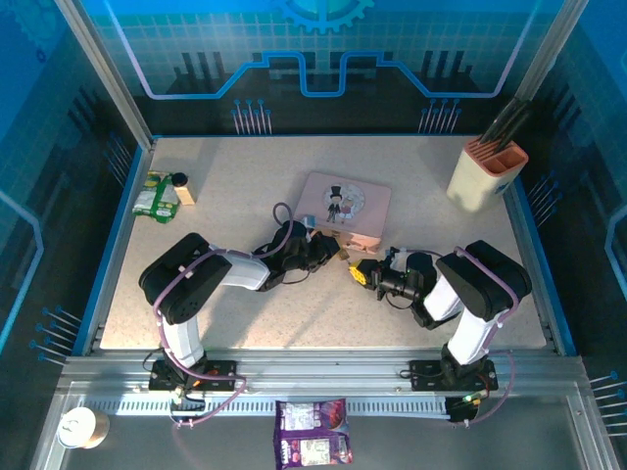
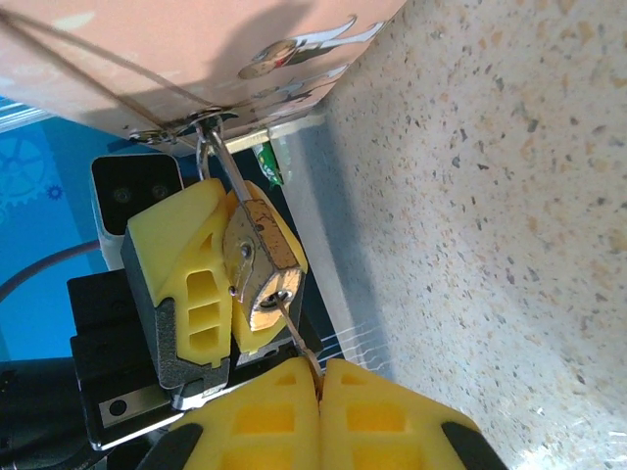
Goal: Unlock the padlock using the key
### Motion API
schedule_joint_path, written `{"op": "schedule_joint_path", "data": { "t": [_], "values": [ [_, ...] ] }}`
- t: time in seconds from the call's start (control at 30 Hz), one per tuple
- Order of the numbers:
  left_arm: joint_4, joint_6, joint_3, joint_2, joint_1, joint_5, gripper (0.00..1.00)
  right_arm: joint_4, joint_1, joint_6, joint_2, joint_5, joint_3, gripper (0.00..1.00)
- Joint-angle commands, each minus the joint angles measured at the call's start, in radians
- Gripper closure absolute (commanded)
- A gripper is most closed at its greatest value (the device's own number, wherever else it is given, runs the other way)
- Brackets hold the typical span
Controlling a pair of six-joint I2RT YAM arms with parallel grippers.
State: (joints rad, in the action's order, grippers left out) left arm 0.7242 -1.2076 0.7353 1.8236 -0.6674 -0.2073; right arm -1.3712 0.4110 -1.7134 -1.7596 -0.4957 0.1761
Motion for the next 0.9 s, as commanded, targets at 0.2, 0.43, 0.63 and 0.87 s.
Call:
{"op": "schedule_joint_path", "data": {
  "t": [0.2,0.43,0.63,0.87],
  "values": [
    [0.085,-0.020,0.009,-0.044,-0.049,-0.129,1.00,-0.053,0.026,-0.010,0.020,0.039,0.036,1.00],
    [0.086,-0.022,0.009,-0.046,-0.053,-0.137,1.00,-0.053,0.005,-0.005,0.010,0.026,0.037,1.00],
    [0.037,-0.001,0.011,-0.064,-0.065,-0.152,1.00,-0.054,-0.023,-0.011,0.025,0.005,0.045,1.00],
    [0.037,0.001,0.020,-0.058,-0.077,-0.147,1.00,-0.053,-0.004,-0.012,0.011,0.012,0.051,1.00]
  ]
}}
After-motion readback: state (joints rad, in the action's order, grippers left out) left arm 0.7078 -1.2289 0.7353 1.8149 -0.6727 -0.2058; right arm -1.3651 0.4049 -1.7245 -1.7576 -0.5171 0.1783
